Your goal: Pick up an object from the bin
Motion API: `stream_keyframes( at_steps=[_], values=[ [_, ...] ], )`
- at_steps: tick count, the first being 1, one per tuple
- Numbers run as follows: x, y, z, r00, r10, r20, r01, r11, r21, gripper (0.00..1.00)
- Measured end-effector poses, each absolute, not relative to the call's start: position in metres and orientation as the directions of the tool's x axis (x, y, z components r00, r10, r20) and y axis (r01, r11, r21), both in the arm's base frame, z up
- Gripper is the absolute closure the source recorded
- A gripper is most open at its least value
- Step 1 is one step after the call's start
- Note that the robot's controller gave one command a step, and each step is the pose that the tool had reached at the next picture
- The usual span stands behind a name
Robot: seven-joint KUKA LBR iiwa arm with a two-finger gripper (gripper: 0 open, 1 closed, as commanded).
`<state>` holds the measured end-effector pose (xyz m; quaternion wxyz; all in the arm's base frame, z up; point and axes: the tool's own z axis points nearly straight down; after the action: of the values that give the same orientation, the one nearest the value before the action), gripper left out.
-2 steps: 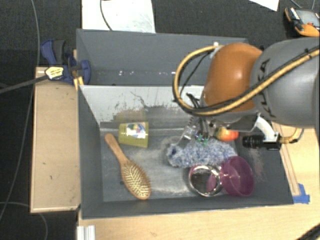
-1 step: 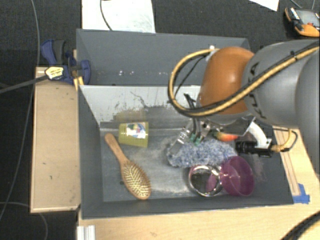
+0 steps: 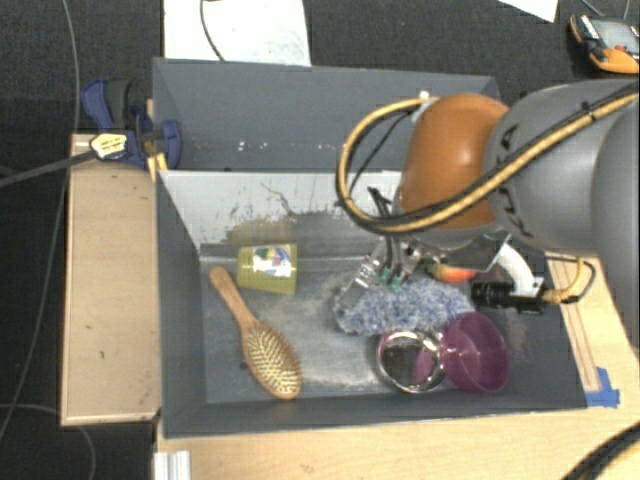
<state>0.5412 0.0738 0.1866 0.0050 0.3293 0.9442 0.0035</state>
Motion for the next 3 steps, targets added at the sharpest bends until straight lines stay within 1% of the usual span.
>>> stream_keyframes(
  at_steps=[1, 2, 3],
  values=[
    [0.493, 0.026, 0.185, -0.872, 0.49, -0.009, 0.49, 0.872, 0.007, 0.0],
    [0.518, -0.001, 0.181, -0.861, 0.508, -0.015, 0.508, 0.861, 0.013, 0.0],
    [0.517, -0.001, 0.18, -0.86, 0.511, -0.014, 0.511, 0.86, 0.014, 0.0]
  ],
)
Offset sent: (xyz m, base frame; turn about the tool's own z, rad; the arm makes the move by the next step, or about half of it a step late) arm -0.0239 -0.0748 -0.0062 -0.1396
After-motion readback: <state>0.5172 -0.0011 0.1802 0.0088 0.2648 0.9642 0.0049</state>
